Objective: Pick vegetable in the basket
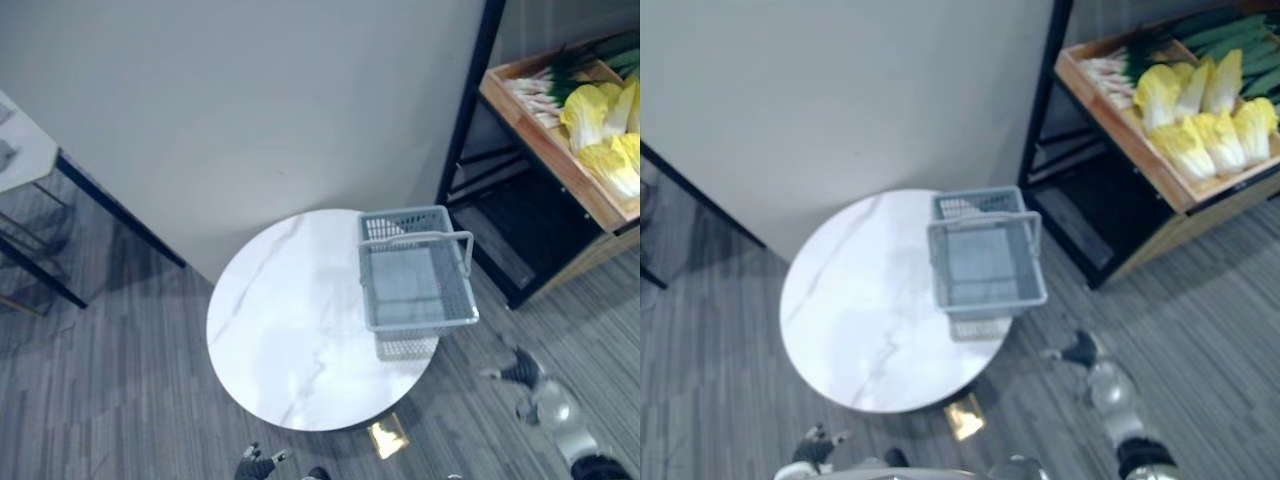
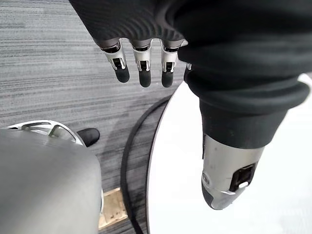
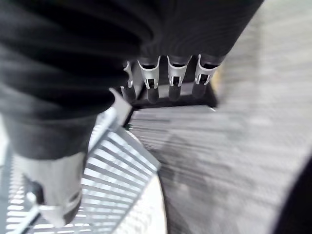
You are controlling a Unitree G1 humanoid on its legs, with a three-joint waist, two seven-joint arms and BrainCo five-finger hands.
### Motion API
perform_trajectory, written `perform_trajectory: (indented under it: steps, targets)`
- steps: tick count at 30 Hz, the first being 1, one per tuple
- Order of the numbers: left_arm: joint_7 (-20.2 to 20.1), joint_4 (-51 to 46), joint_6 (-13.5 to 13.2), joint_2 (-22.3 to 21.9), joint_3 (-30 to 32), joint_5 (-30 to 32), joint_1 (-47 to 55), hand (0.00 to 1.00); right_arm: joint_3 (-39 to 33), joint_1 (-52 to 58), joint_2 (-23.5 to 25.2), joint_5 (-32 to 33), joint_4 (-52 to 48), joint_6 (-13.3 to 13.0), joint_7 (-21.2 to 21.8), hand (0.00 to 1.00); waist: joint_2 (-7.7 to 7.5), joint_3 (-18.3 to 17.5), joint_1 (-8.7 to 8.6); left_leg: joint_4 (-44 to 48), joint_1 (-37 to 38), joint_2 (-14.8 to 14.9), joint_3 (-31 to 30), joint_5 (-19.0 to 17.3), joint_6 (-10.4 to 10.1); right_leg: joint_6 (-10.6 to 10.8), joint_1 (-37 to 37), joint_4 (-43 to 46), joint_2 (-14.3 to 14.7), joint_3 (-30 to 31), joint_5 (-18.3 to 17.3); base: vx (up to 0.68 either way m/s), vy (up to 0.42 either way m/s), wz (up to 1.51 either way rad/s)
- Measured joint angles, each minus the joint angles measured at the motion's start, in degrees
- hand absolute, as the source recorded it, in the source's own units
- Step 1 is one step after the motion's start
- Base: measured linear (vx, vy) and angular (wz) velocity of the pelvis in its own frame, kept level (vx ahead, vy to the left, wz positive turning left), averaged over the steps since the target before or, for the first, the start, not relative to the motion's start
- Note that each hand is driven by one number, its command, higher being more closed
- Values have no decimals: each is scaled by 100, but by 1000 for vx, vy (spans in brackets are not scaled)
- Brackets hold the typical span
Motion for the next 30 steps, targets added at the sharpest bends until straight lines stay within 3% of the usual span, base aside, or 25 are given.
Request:
perform_trajectory:
  steps: [1,3,6,7,8,9,10,11,13,15,20,23,30]
  targets:
    - [-16,-47,-2,86,-42,-1,30,0,351,-371,-123,-189,-265,-22,-1,0,-109,17,24,3,-61,10,-7,83,21,-18,-76,33,1,26,13,-25,-59,-3]
    - [-65,-53,5,161,-71,-6,51,0,868,-995,-355,-430,-583,-159,8,0,-188,8,55,6,-244,73,-24,208,21,-95,-276,149,28,55,69,-25,-51,12]
    - [-102,-52,15,121,-88,-15,49,0,1366,-1777,-798,-632,-1064,-282,15,0,-113,54,205,13,-414,224,-29,313,139,-160,-625,745,51,57,106,-16,-47,18]
    - [-101,-55,54,2,-74,-26,54,0,1533,-2160,-925,-631,-1178,-316,13,0,53,150,314,19,-417,424,-54,318,144,-167,-1021,1183,95,183,-152,-32,-58,-2]
    - [-98,-40,75,43,-3,-39,81,0,1708,-2473,-939,-628,-1246,-354,14,0,5,134,365,27,-500,490,-60,323,146,-116,-1033,395,317,280,-139,-48,-130,8]
    - [-98,-31,83,117,28,-52,83,0,1847,-2763,-971,-624,-1376,-394,16,0,-179,148,378,31,-602,405,-87,318,141,-205,-1071,-292,343,288,447,-10,-205,40]
    - [-92,-21,96,186,78,-59,0,0,1932,-3120,-1032,-618,-1371,-464,9,0,-270,247,386,-3,-661,344,-244,302,122,-264,-974,-554,354,91,476,-3,-248,51]
    - [-88,-24,109,91,98,-62,-78,0,2158,-3623,-1110,-615,-1236,-437,16,0,-114,339,432,3,-820,487,-342,327,90,-290,-1024,-637,523,12,494,12,-167,39]
    - [-62,-39,109,-13,188,-67,-80,0,2367,-4004,-1179,-609,-1009,-438,16,0,13,407,475,-10,-918,555,-380,377,37,-296,-1054,-635,606,-64,491,-29,-61,21]
    - [-17,-52,97,-69,238,-73,-81,0,2463,-4397,-1249,-610,-576,-411,11,0,89,454,487,-25,-1031,568,-532,412,57,-297,-1069,-633,647,-180,489,-20,-11,31]
    - [81,-106,37,-17,241,-76,-201,0,2405,-4968,-1347,-611,-86,-218,-187,0,5,653,529,-108,-1188,435,-694,412,57,-295,-1173,-591,530,-322,490,-7,70,21]
    - [98,-187,-9,-19,226,-206,-300,0,2324,-5117,-1292,-612,267,-172,-336,0,3,793,658,-204,-1257,358,-811,412,57,-294,-1229,-584,480,-363,491,-31,77,14]
    - [132,-275,-9,-16,121,-286,-310,0,2175,-5256,-1093,-613,895,-129,-382,0,28,872,655,-236,-1371,337,-823,412,57,-293,-1373,-497,441,-366,492,-12,28,3]
